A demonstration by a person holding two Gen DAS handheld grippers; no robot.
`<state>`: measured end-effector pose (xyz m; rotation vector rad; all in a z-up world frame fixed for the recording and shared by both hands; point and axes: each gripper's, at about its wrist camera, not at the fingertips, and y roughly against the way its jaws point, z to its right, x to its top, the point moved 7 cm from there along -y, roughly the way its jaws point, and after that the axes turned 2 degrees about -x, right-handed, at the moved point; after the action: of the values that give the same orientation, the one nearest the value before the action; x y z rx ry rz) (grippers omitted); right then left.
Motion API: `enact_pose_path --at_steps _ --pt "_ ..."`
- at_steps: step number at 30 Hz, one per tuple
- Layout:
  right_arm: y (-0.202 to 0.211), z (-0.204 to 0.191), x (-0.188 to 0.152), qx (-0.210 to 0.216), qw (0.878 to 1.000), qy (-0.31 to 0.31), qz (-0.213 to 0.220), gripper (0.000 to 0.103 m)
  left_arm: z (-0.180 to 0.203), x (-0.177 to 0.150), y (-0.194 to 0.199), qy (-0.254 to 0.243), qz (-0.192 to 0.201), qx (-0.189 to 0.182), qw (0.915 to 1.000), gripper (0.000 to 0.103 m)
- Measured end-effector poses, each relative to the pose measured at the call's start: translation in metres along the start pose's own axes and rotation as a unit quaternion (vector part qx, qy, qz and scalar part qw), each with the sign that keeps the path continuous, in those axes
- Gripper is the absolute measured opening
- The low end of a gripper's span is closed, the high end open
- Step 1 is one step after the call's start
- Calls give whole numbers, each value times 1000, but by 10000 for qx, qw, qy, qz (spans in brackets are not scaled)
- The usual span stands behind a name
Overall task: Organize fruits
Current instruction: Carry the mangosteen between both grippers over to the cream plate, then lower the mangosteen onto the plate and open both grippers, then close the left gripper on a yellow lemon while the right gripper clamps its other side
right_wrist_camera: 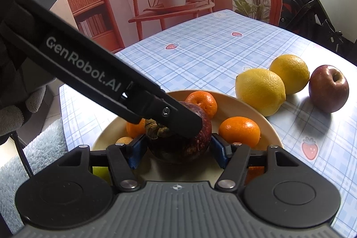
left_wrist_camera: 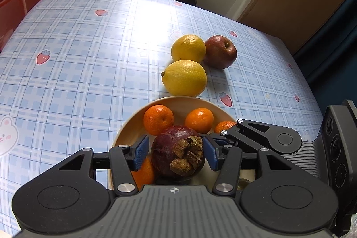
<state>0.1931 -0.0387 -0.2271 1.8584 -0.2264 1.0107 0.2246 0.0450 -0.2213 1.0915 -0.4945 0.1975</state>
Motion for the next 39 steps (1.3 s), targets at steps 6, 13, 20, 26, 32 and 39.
enact_pose_path --at_steps 6,13,20,26,32,39 --pt "10 4 10 53 9999 -51 132 67 -3 2 13 56 237 -11 9997 56" --pt "26 6 12 61 9997 98 193 67 2 17 28 8 647 6 9979 56" --pt "40 21 19 -88 9991 -50 423 67 7 35 34 -19 886 78 9960 56" --pt "54 40 29 -319 9964 -288 727 67 2 42 34 4 1051 256 9941 56" --pt "57 64 34 -600 9939 -465 801 67 -3 51 29 55 1084 334 9935 56" --pt "48 90 32 -779 9900 -874 789 67 -6 54 17 130 1021 292 9943 56"
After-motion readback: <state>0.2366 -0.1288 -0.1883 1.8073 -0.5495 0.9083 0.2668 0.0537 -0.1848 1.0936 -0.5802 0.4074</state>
